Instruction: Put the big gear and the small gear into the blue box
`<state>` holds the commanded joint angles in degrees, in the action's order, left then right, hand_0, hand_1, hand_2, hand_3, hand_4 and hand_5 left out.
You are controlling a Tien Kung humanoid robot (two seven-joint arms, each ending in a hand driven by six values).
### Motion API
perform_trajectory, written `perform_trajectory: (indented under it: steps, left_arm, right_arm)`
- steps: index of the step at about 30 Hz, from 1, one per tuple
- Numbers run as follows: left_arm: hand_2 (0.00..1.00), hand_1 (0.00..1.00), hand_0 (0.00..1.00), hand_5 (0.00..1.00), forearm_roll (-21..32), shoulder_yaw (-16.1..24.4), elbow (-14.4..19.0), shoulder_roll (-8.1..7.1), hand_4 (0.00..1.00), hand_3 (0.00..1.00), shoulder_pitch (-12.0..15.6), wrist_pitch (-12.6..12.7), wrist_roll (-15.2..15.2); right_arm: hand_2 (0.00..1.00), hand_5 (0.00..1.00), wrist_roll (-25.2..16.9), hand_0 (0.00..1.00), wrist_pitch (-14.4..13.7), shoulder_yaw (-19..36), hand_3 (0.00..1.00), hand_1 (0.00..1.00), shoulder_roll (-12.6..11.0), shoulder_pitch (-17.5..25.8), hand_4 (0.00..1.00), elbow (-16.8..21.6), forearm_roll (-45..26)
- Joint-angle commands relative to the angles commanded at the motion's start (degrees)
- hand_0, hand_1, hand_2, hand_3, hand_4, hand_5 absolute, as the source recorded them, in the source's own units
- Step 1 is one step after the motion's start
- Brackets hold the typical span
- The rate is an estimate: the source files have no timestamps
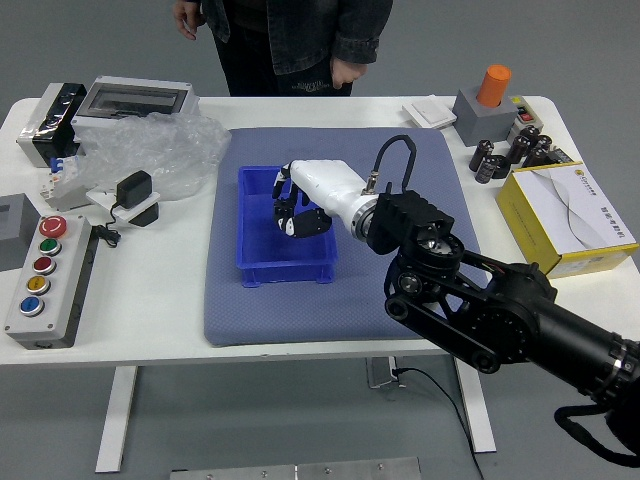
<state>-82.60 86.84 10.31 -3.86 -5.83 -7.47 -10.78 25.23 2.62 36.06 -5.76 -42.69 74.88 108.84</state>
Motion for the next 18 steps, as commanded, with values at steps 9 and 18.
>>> perform_trajectory:
  steps: [9,18]
  left_arm:
    - [0.692,0.677,0.728,0.013,0.0,-0.2,0.0,-0.03,0.433,0.696,0.0,0.0,0.0]
    - [0.693,0.678,0.728,0.012,-0.1,-0.3,0.0,-0.43,0.434,0.697,-0.4,0.0,0.1]
  right_arm:
    - [0.726,0.382,0.3,0.584,1.1,0.8,0.853,0.557,-0.6,-0.2,0.831,0.0,-0.3]
    - [0.730,0.386,0.4,0.587,1.9,1.7,0.844,0.564,-5.0,-1.3,0.836,-0.3,-0.8]
